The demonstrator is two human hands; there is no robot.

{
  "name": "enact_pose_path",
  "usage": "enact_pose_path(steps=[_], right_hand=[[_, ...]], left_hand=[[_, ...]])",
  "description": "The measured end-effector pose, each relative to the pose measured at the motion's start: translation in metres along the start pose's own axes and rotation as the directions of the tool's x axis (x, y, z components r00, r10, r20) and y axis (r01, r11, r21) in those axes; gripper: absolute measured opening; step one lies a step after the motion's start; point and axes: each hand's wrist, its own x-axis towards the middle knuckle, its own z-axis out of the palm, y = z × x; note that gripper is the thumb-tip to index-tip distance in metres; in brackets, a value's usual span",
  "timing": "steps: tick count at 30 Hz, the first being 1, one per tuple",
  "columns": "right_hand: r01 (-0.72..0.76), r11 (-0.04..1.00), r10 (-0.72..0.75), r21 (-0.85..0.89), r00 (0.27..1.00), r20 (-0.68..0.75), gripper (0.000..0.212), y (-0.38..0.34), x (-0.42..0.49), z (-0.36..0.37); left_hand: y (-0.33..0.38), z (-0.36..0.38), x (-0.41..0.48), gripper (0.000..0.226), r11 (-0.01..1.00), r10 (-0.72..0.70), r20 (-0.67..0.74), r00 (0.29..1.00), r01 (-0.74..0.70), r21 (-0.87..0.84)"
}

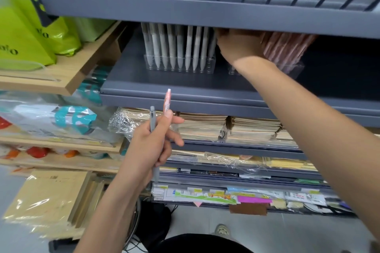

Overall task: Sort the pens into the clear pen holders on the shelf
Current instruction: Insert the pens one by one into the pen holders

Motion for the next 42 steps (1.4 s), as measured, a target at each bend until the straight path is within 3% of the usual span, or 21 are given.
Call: enact_pose_path(steps=[4, 8, 14, 17, 19, 22, 24, 27, 31, 33, 35, 37, 39, 42], right_hand=[[-0.059, 0.998, 0.061, -0.024, 0.994, 0.096, 0.025, -0.002, 0.007, 0.002], [-0.175, 0.974, 0.129, 0.143, 0.949, 0.286, 0.037, 0.000, 0.014, 0.002], [-0.167, 0.981, 0.140, 0.103, 0.963, 0.228, 0.046, 0.001, 0.001, -0.004], [-0.061, 0.951, 0.028, 0.304, 0.994, 0.109, 0.024, 0.008, -0.041, -0.008], [-0.066, 0.896, -0.062, 0.440, 0.961, 0.270, 0.026, 0.008, -0.074, -0.013], [-0.149, 0.814, -0.202, 0.561, 0.833, 0.515, 0.026, 0.013, -0.104, -0.020], [-0.161, 0.762, -0.259, 0.628, 0.812, 0.523, 0.018, 0.022, -0.108, -0.021], [-0.219, 0.705, -0.227, 0.674, 0.831, 0.508, 0.017, 0.035, -0.111, -0.023], [-0.307, 0.496, -0.083, 0.812, 0.915, 0.396, 0.014, 0.061, -0.109, -0.037], [-0.236, 0.467, 0.061, 0.852, 0.970, 0.235, 0.009, 0.081, -0.106, -0.048], [-0.129, 0.535, 0.225, 0.835, 0.974, 0.007, 0.007, 0.104, -0.101, -0.061], [-0.040, 0.633, 0.335, 0.773, 0.914, -0.228, 0.014, 0.127, -0.095, -0.074], [0.024, 0.731, 0.349, 0.682, 0.846, -0.403, 0.019, 0.146, -0.088, -0.086], [0.089, 0.793, 0.300, 0.603, 0.803, -0.514, 0.021, 0.166, -0.077, -0.093]], left_hand=[[0.000, -0.002, -0.002, 0.034, 0.998, -0.033, -0.009, 0.999, 0.033, -0.062], [-0.003, 0.001, -0.002, 0.034, 0.993, -0.042, -0.012, 0.999, 0.040, -0.109], [-0.001, 0.012, -0.004, 0.012, 0.990, 0.102, -0.004, 0.995, -0.102, -0.102], [-0.003, 0.018, -0.004, 0.014, 0.985, 0.148, 0.020, 0.989, -0.146, -0.090], [-0.005, 0.024, -0.004, 0.018, 0.986, 0.148, 0.026, 0.989, -0.146, -0.080], [-0.007, 0.035, -0.002, 0.024, 0.989, 0.130, 0.048, 0.990, -0.127, -0.071], [-0.008, 0.043, -0.001, 0.023, 0.990, 0.118, 0.063, 0.991, -0.113, -0.079], [-0.009, 0.055, 0.002, 0.023, 0.991, 0.098, 0.082, 0.992, -0.090, -0.098], [-0.009, 0.068, 0.006, 0.029, 0.989, 0.057, 0.082, 0.995, -0.045, -0.141], [-0.009, 0.073, 0.008, 0.039, 0.981, 0.034, 0.101, 0.994, -0.014, -0.191], [-0.010, 0.078, 0.009, 0.031, 0.964, 0.023, 0.150, 0.988, 0.017, -0.264], [-0.010, 0.085, 0.011, 0.025, 0.950, 0.022, 0.175, 0.984, 0.034, -0.309], [-0.012, 0.096, 0.014, 0.023, 0.941, 0.023, 0.192, 0.981, 0.043, -0.335], [-0.015, 0.113, 0.017, 0.023, 0.952, 0.034, 0.197, 0.980, 0.028, -0.304]])
